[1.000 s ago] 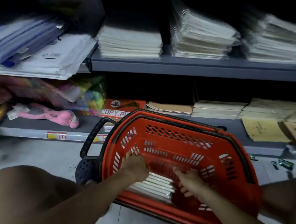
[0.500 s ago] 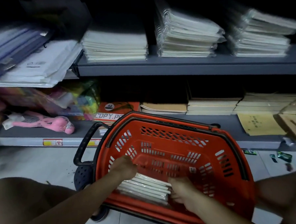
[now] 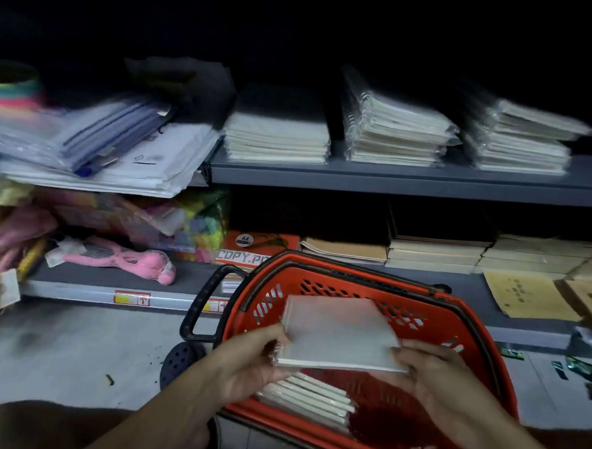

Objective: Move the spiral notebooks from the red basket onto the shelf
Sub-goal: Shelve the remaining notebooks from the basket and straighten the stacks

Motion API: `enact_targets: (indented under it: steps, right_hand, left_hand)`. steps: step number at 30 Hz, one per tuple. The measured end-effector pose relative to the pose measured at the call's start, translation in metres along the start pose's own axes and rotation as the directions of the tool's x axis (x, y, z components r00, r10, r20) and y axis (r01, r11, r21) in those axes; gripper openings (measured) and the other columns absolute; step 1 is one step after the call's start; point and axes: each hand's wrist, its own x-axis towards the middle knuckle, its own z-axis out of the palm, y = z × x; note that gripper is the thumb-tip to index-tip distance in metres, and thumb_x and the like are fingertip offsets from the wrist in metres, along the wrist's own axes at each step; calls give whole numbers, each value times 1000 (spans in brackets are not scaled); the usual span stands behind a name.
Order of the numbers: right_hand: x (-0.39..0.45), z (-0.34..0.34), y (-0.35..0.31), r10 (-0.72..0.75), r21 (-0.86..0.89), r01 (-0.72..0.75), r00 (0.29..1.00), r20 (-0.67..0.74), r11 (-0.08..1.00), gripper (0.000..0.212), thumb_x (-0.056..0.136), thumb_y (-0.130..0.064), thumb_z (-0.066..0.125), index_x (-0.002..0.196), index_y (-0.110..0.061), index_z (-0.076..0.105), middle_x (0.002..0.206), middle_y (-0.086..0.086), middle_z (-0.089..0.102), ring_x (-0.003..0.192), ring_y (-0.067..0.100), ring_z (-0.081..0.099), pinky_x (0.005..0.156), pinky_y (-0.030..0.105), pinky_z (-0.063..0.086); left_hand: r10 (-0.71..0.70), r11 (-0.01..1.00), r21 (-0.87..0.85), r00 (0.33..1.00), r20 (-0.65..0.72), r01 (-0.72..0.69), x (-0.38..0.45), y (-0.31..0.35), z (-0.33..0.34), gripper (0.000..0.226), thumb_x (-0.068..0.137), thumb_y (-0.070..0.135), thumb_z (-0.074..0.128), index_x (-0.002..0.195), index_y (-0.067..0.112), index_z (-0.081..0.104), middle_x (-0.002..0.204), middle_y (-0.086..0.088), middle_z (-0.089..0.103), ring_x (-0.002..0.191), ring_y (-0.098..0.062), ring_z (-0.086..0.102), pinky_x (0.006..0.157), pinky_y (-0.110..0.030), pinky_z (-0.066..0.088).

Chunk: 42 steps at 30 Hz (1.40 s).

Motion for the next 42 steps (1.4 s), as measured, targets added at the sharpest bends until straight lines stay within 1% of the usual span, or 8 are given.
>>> enact_targets:
  steps: [3, 6, 9, 13, 19, 23, 32, 42]
  right_hand:
    - [-16, 9, -10, -3, -9, 4, 996, 88, 1000, 15, 90, 13, 55, 95, 24, 63, 99, 29, 73, 80, 27, 74, 62, 38, 63]
    - [-28, 18, -17, -67, -44, 73, 991, 117, 996, 19, 90, 12, 55, 83, 6, 72, 89, 21, 77, 73, 29, 74, 55, 34, 63]
    - [-35, 30, -24, -168, -148, 201, 964, 206, 968, 25, 93, 11, 53, 102, -3, 71, 96, 15, 78, 75, 31, 75, 53, 32, 61]
    - [-36, 43, -37, -264, -181, 320, 924, 277, 930, 27, 92, 12, 52, 113, -2, 61, 100, 16, 77, 70, 42, 71, 63, 42, 61]
    - [-23, 68, -53, -414, -188, 488, 850, 325, 853, 33, 96, 5, 53, 124, -11, 56, 109, 10, 76, 72, 36, 71, 85, 52, 53]
    - [-7, 86, -63, -526, -96, 562, 812, 252, 822, 37, 98, -5, 52, 132, -18, 59, 114, 5, 74, 69, 33, 68, 74, 47, 56]
    - [23, 119, -70, -586, 19, 591, 794, 162, 806, 34, 101, -7, 48, 128, -21, 65, 111, 5, 75, 69, 25, 69, 64, 37, 57]
    - [61, 171, -128, -484, 84, 477, 867, 117, 875, 28, 103, -12, 51, 128, -9, 62, 110, 6, 75, 63, 15, 72, 84, 43, 59]
  left_hand:
    - [97, 995, 10, 993, 68, -98, -22, 13, -1, 32, 81, 2, 67, 113, -4, 66, 105, -19, 73, 81, -30, 73, 58, -31, 62]
    - [194, 980, 23, 972, 131, -199, -34, 21, -8, 37, 78, 4, 69, 114, -1, 61, 102, -17, 71, 78, -28, 73, 53, -33, 60]
    - [277, 944, 106, 926, 257, -312, -41, 30, -17, 62, 71, 7, 71, 130, 3, 54, 126, -19, 65, 100, -30, 68, 63, -38, 60]
    - [413, 889, 57, 850, 327, -454, -54, 46, -21, 64, 72, 3, 68, 135, 11, 57, 137, -20, 60, 115, -33, 60, 91, -40, 48]
    - [537, 818, 20, 776, 331, -575, -69, 73, -22, 51, 83, 4, 60, 132, 15, 62, 126, -16, 68, 103, -26, 69, 82, -33, 57]
    - [627, 742, 84, 734, 262, -665, -70, 86, -14, 46, 85, 15, 61, 131, 22, 63, 132, -14, 65, 113, -31, 63, 91, -42, 51]
    - [732, 664, 38, 660, 168, -747, -59, 118, 4, 44, 93, 16, 56, 136, 25, 59, 126, -9, 68, 83, -25, 71, 48, -34, 58]
    - [783, 621, -43, 620, 37, -782, -49, 185, 20, 37, 99, 15, 52, 135, 6, 55, 111, -16, 67, 63, -18, 67, 37, -25, 50]
